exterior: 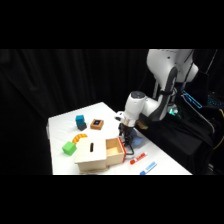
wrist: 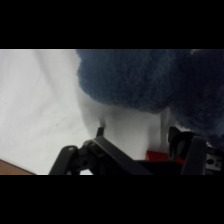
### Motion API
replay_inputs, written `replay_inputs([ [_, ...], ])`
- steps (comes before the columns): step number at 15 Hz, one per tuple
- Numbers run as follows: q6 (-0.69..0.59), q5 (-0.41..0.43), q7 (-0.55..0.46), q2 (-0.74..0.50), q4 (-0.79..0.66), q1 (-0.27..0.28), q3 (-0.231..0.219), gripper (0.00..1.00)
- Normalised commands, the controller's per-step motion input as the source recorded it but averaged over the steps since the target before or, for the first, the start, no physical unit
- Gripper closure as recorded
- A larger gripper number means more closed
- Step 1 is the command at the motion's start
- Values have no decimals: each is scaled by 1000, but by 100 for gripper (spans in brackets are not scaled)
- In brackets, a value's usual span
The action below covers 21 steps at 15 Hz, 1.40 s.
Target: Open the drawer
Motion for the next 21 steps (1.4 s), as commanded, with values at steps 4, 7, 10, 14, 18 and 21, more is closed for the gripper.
replay_inputs([
  [4, -323, -20, -278, -511, -175, 82, -151, 0],
  [7, -471, -290, -134, -661, -116, -135, -13, 0],
  [10, -554, -436, 22, -685, -79, -381, 218, 0],
  [14, -582, -125, -92, -590, -7, -581, 520, 0],
  [18, -438, 170, -235, -372, 75, -383, 401, 0],
  [21, -302, 214, -241, -219, 104, -225, 254, 0],
])
